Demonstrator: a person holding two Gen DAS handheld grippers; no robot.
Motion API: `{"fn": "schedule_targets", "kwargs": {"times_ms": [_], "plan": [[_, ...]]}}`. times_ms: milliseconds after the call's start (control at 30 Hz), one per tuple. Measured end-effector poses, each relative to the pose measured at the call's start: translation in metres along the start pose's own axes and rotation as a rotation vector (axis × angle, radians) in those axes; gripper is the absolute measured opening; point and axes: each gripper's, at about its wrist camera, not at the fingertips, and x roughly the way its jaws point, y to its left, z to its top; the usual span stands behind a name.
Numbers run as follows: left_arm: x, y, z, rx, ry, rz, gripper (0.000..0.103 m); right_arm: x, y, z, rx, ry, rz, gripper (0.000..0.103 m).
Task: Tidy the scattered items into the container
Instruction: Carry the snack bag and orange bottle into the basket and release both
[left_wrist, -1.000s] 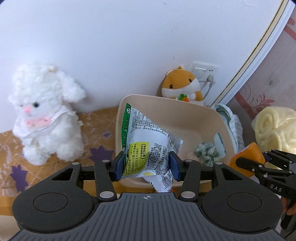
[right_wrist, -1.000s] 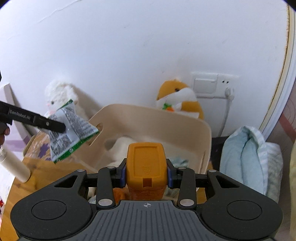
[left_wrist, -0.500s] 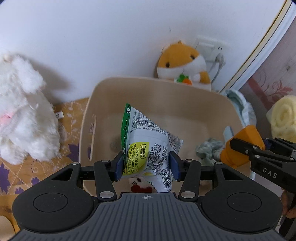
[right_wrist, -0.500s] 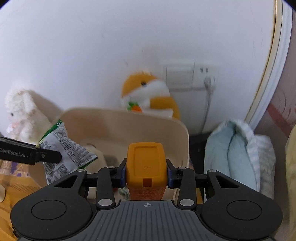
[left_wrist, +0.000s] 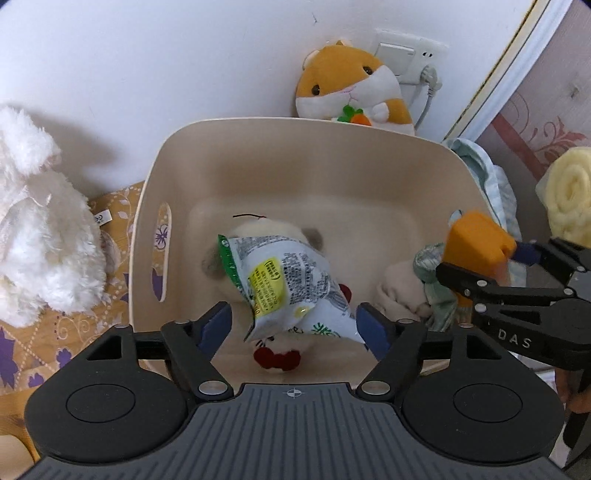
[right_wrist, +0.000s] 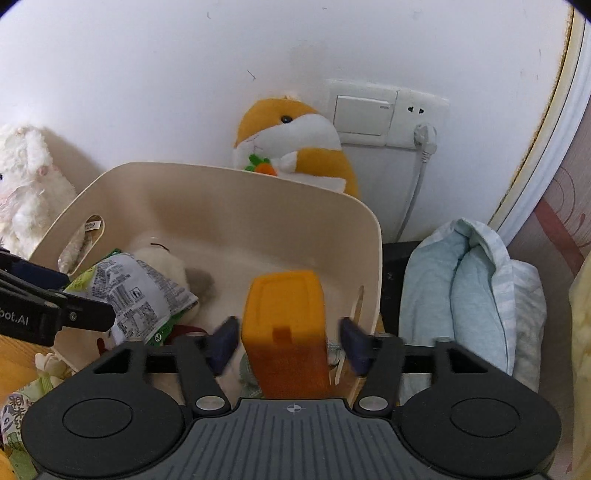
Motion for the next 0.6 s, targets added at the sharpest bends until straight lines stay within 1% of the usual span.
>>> {"fn": "schedule_targets", "kwargs": {"times_ms": [67,133,233,367,433,600], "plan": [[-0.003,0.003,-0.001,-0.009,0.003,-0.001,0.081,-0.004,0.003,-0.001,-0.021,-0.011,0.009,0.084],[-0.007,0.008,-0.004,-0.02,-0.004,-0.015,0.081,-0.007,0.008,-0.001,-0.06,-0.014,0.012,0.092],[-0.015,0.016,-0.008,-0.036,-0.02,-0.021,0.081,-0.018,0.018,-0.005,-0.154,-0.052,-0.013,0.103],[-0.03,0.029,-0.014,-0.057,-0.04,-0.047,0.081,-0.035,0.024,-0.01,-0.23,-0.096,-0.018,0.103],[-0.038,0.037,-0.019,-0.07,-0.053,-0.06,0.081,-0.044,0.023,-0.014,-0.233,-0.112,-0.005,0.103],[-0.06,0.055,-0.032,-0.081,-0.074,-0.064,0.081,-0.063,0.02,-0.025,-0.226,-0.125,0.027,0.103]]}}
